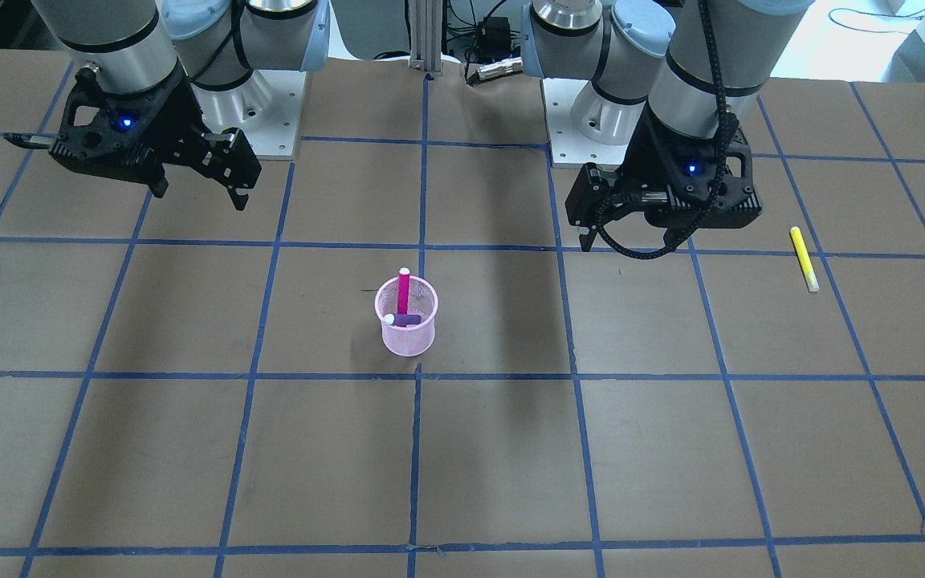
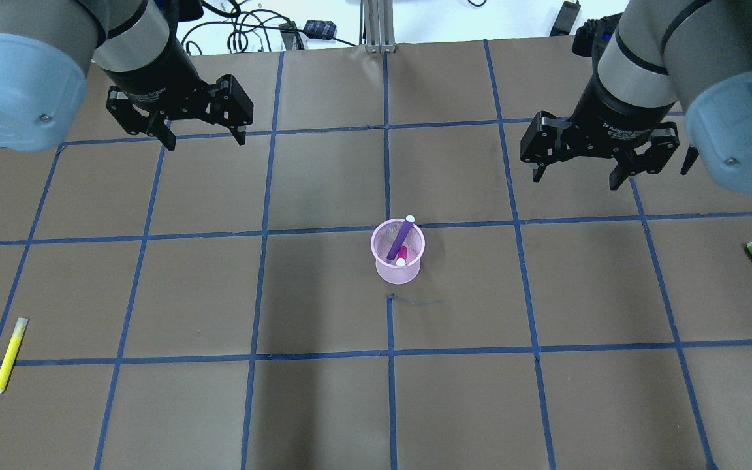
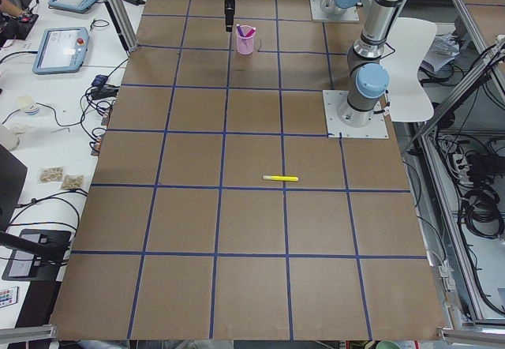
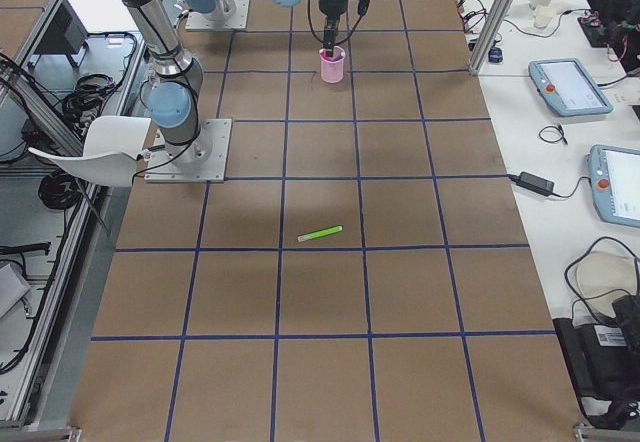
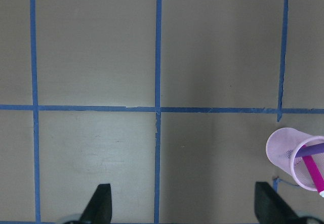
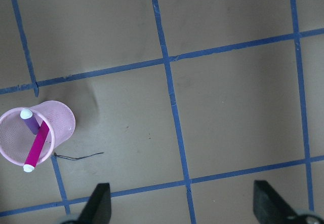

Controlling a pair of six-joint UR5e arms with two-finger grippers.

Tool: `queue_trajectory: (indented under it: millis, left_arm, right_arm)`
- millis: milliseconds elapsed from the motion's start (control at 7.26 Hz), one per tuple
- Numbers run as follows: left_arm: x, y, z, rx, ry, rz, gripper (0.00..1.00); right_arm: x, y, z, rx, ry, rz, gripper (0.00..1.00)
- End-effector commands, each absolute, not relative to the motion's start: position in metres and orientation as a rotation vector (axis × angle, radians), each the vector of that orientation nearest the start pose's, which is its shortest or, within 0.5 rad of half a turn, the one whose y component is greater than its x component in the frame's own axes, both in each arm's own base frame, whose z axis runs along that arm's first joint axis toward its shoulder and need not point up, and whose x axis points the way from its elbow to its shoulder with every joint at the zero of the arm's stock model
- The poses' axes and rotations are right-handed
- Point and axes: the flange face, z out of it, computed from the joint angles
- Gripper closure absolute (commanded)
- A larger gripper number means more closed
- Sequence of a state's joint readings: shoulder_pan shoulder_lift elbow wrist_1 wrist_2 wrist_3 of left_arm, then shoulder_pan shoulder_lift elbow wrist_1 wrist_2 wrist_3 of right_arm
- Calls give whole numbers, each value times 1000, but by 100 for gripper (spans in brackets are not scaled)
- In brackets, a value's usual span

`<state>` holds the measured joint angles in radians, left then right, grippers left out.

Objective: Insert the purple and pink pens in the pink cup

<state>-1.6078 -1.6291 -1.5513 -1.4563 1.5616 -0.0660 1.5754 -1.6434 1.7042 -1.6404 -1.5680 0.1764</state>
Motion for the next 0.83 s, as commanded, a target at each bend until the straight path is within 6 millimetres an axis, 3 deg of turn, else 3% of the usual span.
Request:
queue_trajectory:
  millis: [0, 689]
  left_arm:
    - [-154, -518, 480, -43, 3152, -122, 0]
    - [-154, -517, 473, -43, 3152, -101, 0]
  right_arm:
    - [136, -461, 463, 269, 3128, -9, 0]
    - [136, -460, 462, 269, 3128, -7, 0]
